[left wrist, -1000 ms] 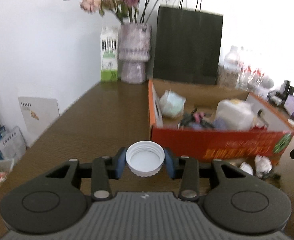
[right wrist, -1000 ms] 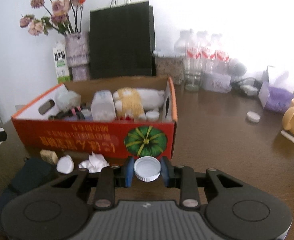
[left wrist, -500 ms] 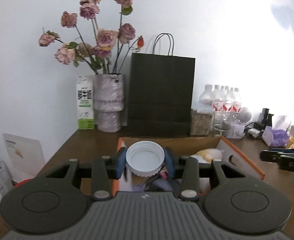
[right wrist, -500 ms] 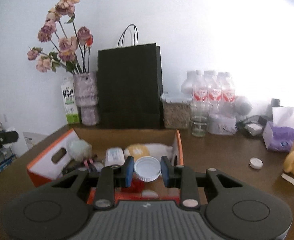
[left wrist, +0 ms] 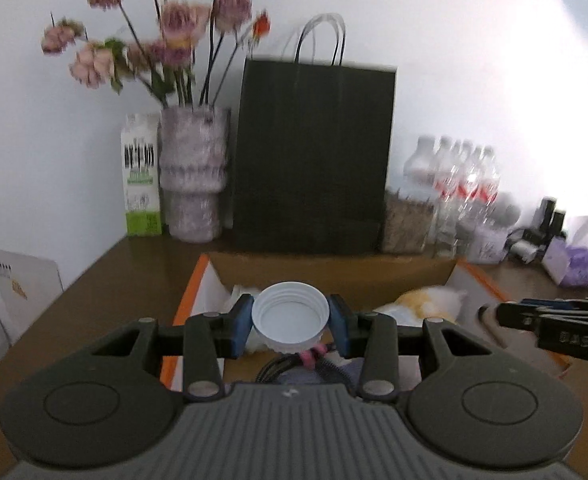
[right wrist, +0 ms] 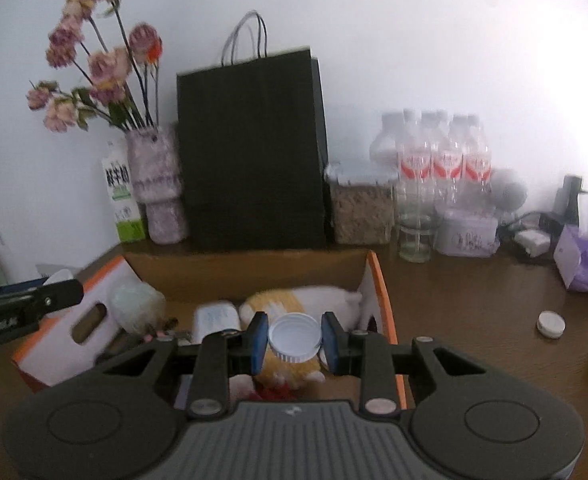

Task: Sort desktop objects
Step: 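Carry both white caps over the box with both grippers, then open both grippers to drop the caps into the box, then withdraw both open grippers from the box back over the table, then grasp the dark navy zippered case with the left gripper, then grasp the black USB cable with the right gripper while the left holds the case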

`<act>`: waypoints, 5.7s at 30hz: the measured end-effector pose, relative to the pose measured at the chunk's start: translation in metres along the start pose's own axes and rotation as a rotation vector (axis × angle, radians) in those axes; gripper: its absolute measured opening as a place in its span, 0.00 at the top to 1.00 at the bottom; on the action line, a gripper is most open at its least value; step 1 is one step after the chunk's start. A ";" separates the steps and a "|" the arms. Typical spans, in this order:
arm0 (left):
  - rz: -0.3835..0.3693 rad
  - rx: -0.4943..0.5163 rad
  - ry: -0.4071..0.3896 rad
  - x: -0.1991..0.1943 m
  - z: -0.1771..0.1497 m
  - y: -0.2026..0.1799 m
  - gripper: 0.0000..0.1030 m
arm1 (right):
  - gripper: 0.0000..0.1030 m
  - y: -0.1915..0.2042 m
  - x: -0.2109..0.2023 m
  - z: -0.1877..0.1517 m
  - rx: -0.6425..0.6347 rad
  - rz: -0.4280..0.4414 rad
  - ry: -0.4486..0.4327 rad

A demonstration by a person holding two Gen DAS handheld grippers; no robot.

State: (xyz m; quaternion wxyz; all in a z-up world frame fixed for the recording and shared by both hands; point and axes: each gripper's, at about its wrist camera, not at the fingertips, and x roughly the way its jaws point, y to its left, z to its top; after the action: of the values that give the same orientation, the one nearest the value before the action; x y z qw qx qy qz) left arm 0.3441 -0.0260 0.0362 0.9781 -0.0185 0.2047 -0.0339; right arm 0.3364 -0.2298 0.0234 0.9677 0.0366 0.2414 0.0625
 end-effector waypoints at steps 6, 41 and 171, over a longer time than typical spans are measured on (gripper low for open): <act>-0.013 0.012 0.074 0.022 -0.017 0.009 0.60 | 0.73 -0.007 0.024 -0.014 0.014 0.026 0.072; 0.013 0.049 -0.033 -0.005 -0.017 -0.005 0.00 | 0.00 0.007 -0.009 -0.012 -0.046 0.029 -0.038; -0.046 -0.026 0.247 -0.101 -0.084 0.004 0.38 | 0.74 0.045 -0.080 -0.100 -0.193 0.165 0.188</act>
State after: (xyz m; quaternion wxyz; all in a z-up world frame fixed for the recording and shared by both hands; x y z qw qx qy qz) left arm 0.2181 -0.0163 -0.0003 0.9440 -0.0316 0.3236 -0.0556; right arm 0.2142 -0.1919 -0.0232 0.9314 -0.0428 0.3201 0.1680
